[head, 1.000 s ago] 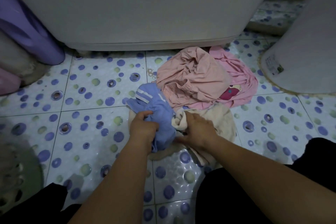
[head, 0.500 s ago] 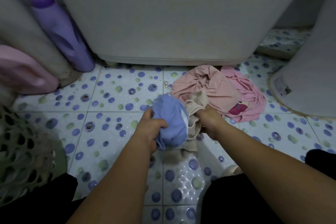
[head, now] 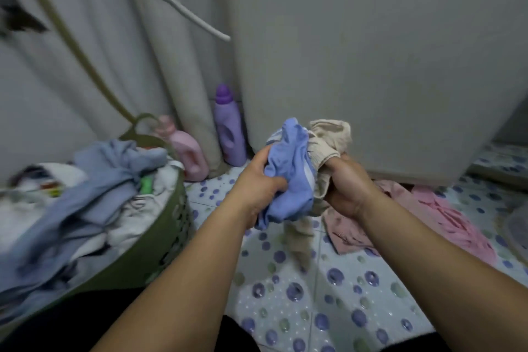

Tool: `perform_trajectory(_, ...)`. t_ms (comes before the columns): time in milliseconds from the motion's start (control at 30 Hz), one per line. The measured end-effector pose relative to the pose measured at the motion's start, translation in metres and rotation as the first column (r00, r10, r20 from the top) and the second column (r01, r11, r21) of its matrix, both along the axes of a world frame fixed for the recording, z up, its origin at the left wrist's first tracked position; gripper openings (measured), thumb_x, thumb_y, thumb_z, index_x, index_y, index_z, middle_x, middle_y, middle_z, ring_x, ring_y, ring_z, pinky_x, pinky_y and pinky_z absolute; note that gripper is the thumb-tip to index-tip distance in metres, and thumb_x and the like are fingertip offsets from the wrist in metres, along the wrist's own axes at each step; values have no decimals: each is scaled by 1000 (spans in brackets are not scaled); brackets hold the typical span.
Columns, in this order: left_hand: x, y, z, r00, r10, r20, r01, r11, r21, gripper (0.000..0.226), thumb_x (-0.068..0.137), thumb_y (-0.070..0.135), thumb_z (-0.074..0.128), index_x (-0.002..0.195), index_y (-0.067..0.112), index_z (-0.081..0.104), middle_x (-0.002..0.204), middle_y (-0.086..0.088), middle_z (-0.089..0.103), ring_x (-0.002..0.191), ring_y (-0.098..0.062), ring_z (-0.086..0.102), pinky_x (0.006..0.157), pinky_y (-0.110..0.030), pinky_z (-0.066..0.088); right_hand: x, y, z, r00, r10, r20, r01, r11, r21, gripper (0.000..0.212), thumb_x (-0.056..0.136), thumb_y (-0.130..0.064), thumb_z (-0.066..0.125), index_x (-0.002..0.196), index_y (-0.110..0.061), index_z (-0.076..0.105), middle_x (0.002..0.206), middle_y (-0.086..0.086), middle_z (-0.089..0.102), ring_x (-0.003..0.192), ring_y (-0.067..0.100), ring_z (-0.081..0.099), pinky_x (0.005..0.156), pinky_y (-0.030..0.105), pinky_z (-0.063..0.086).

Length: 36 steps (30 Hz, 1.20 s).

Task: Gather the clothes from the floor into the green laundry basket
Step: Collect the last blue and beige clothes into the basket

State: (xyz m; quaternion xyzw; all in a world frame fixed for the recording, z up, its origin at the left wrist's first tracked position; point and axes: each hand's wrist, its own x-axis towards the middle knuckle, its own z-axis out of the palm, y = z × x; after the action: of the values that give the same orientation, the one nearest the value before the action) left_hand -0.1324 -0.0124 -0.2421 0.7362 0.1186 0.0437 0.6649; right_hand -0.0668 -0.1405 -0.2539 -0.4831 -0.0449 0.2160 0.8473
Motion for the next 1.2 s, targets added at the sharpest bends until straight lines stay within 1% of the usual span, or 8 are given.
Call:
perform_trajectory(133, -33, 41, 51, 983, 118, 140, -127, 990, 56, 59, 70, -13, 51, 108, 32, 53, 93, 9, 66, 88, -14, 63, 78, -24, 53, -23, 52, 50, 992, 58, 111, -69, 993, 96, 27, 93, 2, 45, 115, -8, 57, 72, -4, 74, 66, 8, 71, 63, 22, 59)
perform_trajectory(567, -130, 158, 159, 739, 436, 514, -550, 831, 86, 58, 64, -3, 52, 116, 23, 51, 103, 3, 66, 88, -8, 64, 77, -23, 55, -91, 213, 166, 909, 297, 292, -391, 850, 352, 42, 92, 1, 45, 134, 4, 46, 109, 19, 62, 85, 23, 66, 75, 30, 58)
perform_trajectory(633, -142, 174, 150, 751, 470, 464, -588, 796, 145, 50, 74, -10, 53, 112, 22, 51, 92, 7, 64, 78, -5, 62, 70, -21, 53, -93, 230, 148, 897, 357, 260, -418, 877, 236, 40, 87, -1, 49, 126, 3, 52, 97, 15, 66, 79, 24, 64, 65, 28, 60)
perform_trajectory(700, -152, 190, 128, 792, 513, 332, -606, 727, 322, 43, 81, -11, 51, 113, 17, 55, 92, 0, 62, 82, -14, 58, 64, -22, 46, -91, 237, 121, 826, 442, 350, -396, 897, -199, 46, 74, -14, 58, 119, -8, 56, 93, 9, 72, 82, 27, 65, 67, 30, 59)
perform_trajectory(800, -164, 216, 81, 783, 622, 23, -500, 606, 618, 41, 83, -2, 56, 122, 7, 59, 112, -14, 63, 102, -25, 59, 72, -26, 41, -78, 235, 73, 417, 851, 318, -114, 396, -911, 71, 79, -18, 68, 143, -13, 35, 141, 5, 47, 126, 25, 48, 104, 32, 41)
perform_trajectory(900, -167, 233, 48, 687, 726, 3, -518, 488, 702, 44, 81, 6, 60, 125, 11, 60, 130, -18, 58, 116, -32, 57, 95, -34, 45, -65, 228, 41, 358, 923, 141, -22, 159, -987, 97, 69, -29, 77, 148, -22, 22, 149, 8, 35, 130, 29, 43, 99, 35, 44)
perform_trajectory(1033, -145, 221, 44, 797, 593, 112, -407, 392, 825, 49, 89, 26, 57, 137, 25, 48, 149, -13, 37, 140, -30, 30, 114, -41, 27, -71, 231, 34, 160, 966, 204, 115, 187, -976, 86, 74, -33, 72, 147, -28, 26, 151, 8, 29, 137, 29, 31, 113, 38, 31)
perform_trajectory(1200, -120, 208, 42, 854, 440, -279, 50, 463, 885, 39, 95, 52, 37, 133, 47, 45, 159, 6, 13, 149, -26, -4, 113, -63, 4, -86, 230, 41, 75, 977, 198, -42, 202, -979, 55, 79, -16, 71, 130, -14, 50, 131, 4, 52, 109, 14, 50, 89, 22, 41)
